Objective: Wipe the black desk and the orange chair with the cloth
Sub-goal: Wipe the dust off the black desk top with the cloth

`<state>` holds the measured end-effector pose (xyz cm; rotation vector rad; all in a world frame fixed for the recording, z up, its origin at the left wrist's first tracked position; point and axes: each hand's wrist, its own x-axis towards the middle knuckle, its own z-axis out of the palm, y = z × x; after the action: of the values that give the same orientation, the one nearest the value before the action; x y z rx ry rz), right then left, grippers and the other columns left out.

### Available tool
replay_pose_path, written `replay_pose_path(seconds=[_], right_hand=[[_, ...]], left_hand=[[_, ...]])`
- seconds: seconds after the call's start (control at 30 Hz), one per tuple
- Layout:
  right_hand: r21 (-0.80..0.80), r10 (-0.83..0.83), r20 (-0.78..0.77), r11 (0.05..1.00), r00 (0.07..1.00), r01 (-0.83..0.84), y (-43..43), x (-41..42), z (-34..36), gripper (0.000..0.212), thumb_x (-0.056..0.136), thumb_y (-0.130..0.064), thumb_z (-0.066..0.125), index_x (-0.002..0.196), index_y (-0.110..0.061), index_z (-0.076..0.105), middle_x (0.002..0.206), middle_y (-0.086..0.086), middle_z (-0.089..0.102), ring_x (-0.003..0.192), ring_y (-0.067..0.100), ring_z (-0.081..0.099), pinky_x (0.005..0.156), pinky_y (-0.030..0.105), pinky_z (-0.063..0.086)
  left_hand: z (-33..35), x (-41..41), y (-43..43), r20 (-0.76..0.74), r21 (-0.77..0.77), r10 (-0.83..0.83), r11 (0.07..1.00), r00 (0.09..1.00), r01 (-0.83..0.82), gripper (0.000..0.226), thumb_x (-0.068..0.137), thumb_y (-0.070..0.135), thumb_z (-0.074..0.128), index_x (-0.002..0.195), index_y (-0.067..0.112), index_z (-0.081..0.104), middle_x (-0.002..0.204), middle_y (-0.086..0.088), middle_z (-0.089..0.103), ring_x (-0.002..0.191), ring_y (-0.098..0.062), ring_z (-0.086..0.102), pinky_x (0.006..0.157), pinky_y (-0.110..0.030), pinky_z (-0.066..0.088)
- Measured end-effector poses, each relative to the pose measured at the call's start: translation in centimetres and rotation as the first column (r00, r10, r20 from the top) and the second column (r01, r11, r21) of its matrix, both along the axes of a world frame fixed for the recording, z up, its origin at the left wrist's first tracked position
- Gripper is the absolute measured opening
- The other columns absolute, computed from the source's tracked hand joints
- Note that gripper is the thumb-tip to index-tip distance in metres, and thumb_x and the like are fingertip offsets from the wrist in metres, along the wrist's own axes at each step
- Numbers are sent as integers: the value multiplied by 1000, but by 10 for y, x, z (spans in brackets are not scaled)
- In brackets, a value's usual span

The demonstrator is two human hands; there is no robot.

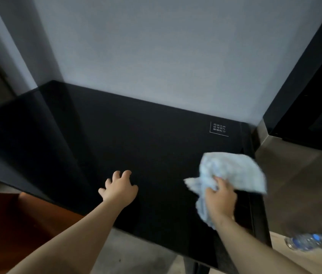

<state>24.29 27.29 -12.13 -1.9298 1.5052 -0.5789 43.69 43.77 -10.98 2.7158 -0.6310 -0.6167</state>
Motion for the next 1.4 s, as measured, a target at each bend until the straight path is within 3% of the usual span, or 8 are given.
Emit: replay_pose_path(seconds=[0.2, 0.5, 0.73, 0.9, 1.03, 1.13, 1.3, 1.4], right_hand=[[54, 343, 387, 918, 856, -392, 12, 45, 25, 20, 72, -3, 53, 74, -20, 63, 84, -3, 65, 82, 16, 61, 71, 21, 48], [-122, 193, -197, 968, 961, -219, 4, 46, -8, 20, 85, -17, 51, 102, -10, 59, 116, 9, 58, 104, 33, 52, 89, 40, 43], [258, 833, 191, 467, 519, -846, 117, 114, 14, 11, 60, -22, 50, 64, -32, 54, 69, -12, 55, 68, 4, 53, 62, 20, 43], [2, 267, 461, 953, 846, -302, 93, 129, 25, 14, 62, -19, 52, 74, -16, 58, 74, 0, 59, 71, 12, 54, 65, 22, 41], [-26, -46, 51, 999, 998, 48, 62, 137, 14, 22, 84, -15, 53, 104, -10, 57, 114, 14, 55, 101, 36, 54, 82, 40, 47], [-90, 195, -224, 972, 955, -219, 101, 162, 4, 20, 88, -19, 49, 100, -11, 63, 107, 14, 62, 97, 33, 58, 77, 35, 47], [297, 761, 271, 516, 589, -803, 177, 206, 24, 11, 57, -18, 52, 63, -24, 59, 61, -5, 55, 63, 11, 51, 58, 23, 39], [160, 532, 444, 744, 721, -648, 160, 217, 29, 5, 57, -19, 50, 61, -20, 54, 59, -8, 50, 60, 9, 46, 55, 22, 36]], left_hand=[[-3, 15, -7, 46, 64, 18, 998, 999, -21, 56, 92, 40, 42, 144, 39, 22, 157, 2, 8, 144, -30, 4, 109, -60, 13], [-15, 53, 55, 83, -30, 202, 979, 976, -201, 51, 96, 29, 39, 145, 35, 23, 156, 0, 15, 144, -27, 5, 110, -59, 15], [-10, 94, 117, -1, -58, 394, 918, 919, -393, 63, 85, 8, 40, 143, 31, 31, 151, 0, 28, 139, -24, 23, 109, -53, 22], [-12, 113, 153, -14, -89, 355, 931, 935, -355, 59, 89, 11, 42, 144, 28, 29, 149, -4, 29, 135, -27, 30, 104, -48, 35], [-20, 123, 167, -13, -99, 301, 949, 954, -301, 54, 95, 18, 41, 146, 25, 26, 151, -6, 26, 138, -27, 26, 105, -46, 37], [-23, 132, 167, -41, -113, 268, 956, 962, -271, 54, 95, 18, 40, 147, 23, 24, 153, -6, 21, 139, -28, 24, 106, -46, 37], [-22, 152, 172, 12, -195, 262, 947, 965, -254, 51, 91, 13, 44, 141, 18, 36, 147, -6, 30, 138, -25, 26, 109, -41, 30], [-20, 165, 176, -2, -248, 287, 928, 958, -278, 57, 88, 10, 46, 143, 18, 32, 150, -6, 28, 138, -26, 26, 109, -42, 31]])
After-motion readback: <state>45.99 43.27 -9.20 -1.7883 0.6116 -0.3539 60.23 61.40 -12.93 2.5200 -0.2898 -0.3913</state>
